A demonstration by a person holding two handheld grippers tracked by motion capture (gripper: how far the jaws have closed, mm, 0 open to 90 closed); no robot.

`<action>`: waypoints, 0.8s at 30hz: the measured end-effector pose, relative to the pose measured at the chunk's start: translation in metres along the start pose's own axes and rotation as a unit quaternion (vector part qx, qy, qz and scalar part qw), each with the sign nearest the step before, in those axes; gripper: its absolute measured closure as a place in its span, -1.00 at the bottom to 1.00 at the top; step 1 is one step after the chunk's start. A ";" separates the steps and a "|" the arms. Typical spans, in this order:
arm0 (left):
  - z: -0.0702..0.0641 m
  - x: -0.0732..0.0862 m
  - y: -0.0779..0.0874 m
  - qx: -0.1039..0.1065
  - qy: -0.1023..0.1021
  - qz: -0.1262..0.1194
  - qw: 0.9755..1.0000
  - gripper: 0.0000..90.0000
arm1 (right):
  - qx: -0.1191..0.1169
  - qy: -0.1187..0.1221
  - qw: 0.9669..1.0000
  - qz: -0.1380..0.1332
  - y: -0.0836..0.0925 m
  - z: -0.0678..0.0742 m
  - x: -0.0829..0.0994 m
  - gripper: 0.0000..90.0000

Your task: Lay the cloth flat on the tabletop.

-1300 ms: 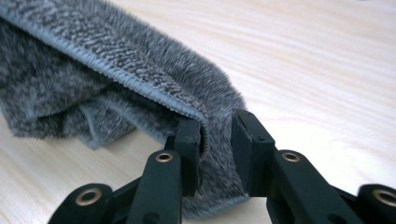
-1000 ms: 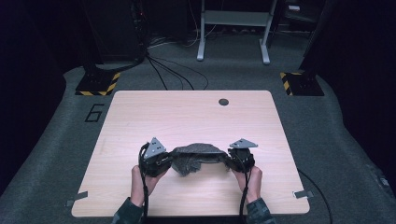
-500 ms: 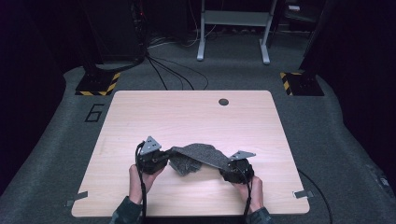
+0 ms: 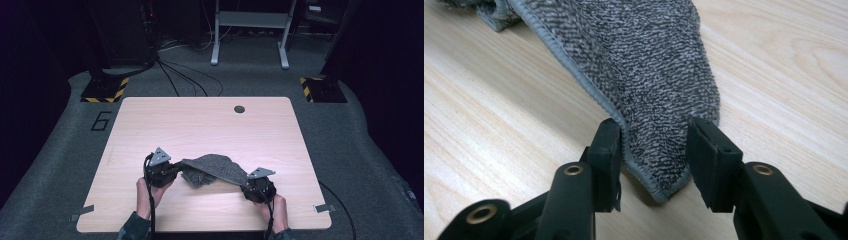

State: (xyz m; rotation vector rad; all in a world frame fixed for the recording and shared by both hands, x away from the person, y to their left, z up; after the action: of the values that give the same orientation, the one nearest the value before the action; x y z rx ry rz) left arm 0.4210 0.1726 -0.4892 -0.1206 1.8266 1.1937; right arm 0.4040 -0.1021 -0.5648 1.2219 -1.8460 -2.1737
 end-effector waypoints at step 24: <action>0.003 0.038 -0.007 0.047 0.036 0.071 0.996 0.93 | -0.042 -0.051 0.997 -0.036 0.021 -0.010 -0.011 0.89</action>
State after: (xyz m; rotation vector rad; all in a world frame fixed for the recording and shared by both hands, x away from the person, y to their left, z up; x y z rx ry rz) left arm 0.4048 0.1854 -0.5226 0.0208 1.9780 1.2128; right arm 0.4079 -0.1108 -0.5413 1.2007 -1.7517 -2.3689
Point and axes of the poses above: each handheld gripper's, and its own axes: y roughly backward along the jaws, x roughly out of its underside, z roughly to its left, the point moved 7 cm from there along -y, roughly forward along the jaws, and after that the axes turned 10 degrees about z, right-handed, at the moved point
